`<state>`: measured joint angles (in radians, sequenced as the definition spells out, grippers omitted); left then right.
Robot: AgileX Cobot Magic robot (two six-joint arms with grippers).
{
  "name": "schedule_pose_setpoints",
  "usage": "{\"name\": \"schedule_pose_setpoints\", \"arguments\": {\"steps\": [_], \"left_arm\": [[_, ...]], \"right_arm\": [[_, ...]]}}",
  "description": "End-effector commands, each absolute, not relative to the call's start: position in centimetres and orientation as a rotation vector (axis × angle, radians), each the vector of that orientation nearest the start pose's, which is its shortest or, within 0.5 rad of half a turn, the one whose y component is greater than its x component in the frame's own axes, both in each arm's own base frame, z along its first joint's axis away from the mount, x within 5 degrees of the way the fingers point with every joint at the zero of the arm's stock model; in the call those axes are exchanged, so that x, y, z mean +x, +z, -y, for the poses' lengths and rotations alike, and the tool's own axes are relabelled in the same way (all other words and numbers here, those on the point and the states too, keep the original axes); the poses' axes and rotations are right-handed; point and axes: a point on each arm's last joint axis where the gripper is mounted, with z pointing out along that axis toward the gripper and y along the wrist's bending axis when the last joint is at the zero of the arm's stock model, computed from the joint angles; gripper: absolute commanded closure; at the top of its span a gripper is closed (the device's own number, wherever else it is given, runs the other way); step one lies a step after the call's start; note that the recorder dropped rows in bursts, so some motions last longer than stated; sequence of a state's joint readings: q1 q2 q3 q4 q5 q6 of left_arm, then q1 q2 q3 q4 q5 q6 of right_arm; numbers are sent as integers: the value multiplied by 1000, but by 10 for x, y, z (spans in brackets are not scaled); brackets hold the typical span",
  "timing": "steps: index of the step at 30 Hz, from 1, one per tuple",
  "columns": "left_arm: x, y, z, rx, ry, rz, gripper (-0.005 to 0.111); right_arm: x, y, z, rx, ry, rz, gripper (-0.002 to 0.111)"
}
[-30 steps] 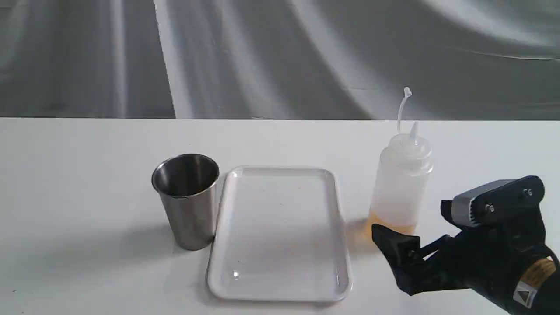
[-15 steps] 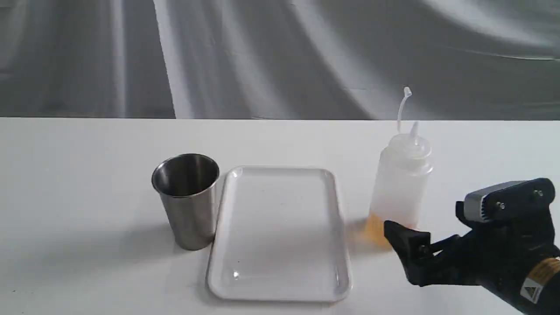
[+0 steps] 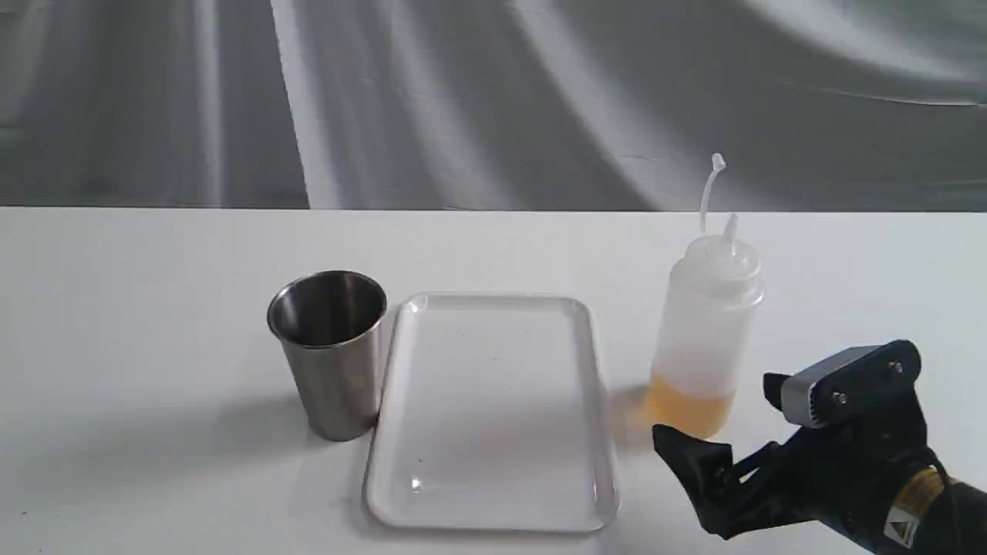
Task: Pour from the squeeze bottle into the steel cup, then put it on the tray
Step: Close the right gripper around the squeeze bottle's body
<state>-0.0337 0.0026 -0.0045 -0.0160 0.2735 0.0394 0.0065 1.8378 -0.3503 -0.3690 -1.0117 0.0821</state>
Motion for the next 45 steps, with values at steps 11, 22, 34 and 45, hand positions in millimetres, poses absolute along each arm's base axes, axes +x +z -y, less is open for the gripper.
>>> {"name": "schedule_pose_setpoints", "arguments": {"steps": [11, 22, 34, 45], "left_arm": [[55, 189, 3, 57, -16, -1749, 107], [55, 189, 3, 54, -18, -1749, 107], [55, 189, 3, 56, -16, -1749, 107], [55, 189, 3, 54, -18, -1749, 107]], "right_arm": [[284, 100, -24, -337, 156, -1895, 4], [313, 88, -21, -305, 132, -1896, 4], [338, 77, -19, -343, 150, -1869, 4], [340, 66, -15, -308, 171, -1854, 4]]}}
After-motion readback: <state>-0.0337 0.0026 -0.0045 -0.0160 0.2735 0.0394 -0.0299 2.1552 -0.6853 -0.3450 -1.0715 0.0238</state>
